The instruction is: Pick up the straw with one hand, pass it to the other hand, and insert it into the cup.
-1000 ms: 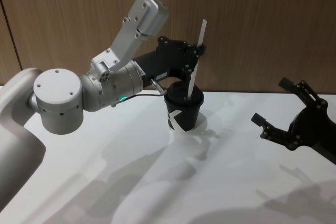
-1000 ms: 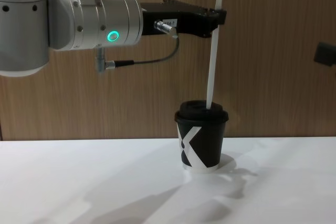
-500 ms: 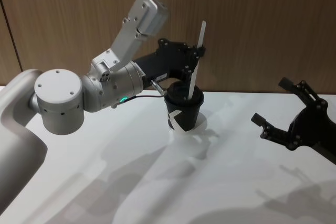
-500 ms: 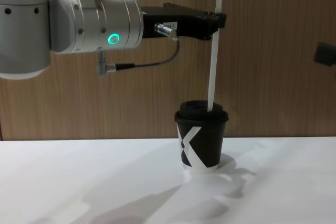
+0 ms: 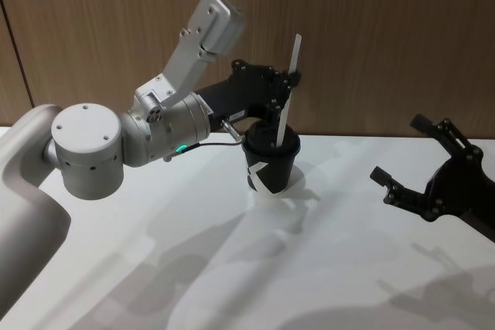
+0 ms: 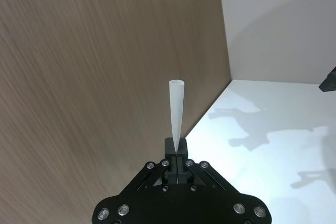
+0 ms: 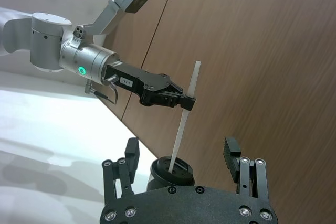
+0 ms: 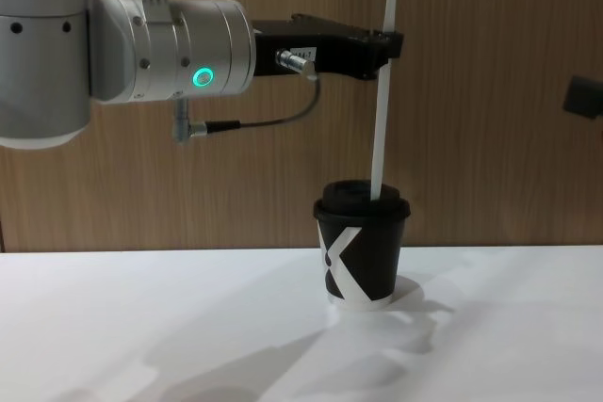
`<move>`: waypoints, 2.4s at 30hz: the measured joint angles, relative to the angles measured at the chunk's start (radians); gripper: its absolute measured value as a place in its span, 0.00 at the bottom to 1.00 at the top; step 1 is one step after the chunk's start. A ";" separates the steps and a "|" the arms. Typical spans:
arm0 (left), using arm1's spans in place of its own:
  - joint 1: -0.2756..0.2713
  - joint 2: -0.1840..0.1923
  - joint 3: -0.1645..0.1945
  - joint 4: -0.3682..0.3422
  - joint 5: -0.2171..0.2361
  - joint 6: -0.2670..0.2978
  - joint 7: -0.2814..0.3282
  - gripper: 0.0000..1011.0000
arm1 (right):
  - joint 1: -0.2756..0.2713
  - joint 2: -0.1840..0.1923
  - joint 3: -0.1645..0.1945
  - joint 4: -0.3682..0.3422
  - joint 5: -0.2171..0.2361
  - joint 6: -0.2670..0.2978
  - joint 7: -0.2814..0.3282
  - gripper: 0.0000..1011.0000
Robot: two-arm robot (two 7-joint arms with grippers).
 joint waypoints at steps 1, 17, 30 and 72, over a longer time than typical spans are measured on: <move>0.000 0.000 0.000 0.000 0.002 0.000 0.000 0.00 | 0.000 0.000 0.000 0.000 0.000 0.000 0.000 0.99; 0.001 -0.003 -0.004 0.007 0.018 -0.003 0.000 0.32 | 0.000 0.000 0.000 0.000 0.000 0.000 0.000 0.99; 0.001 -0.004 -0.005 0.009 0.021 -0.005 0.001 0.69 | 0.000 0.000 0.000 0.000 0.000 0.000 0.000 0.99; 0.124 -0.008 -0.095 -0.011 -0.040 -0.181 -0.052 0.99 | 0.084 -0.092 -0.030 -0.197 0.155 0.328 -0.228 0.99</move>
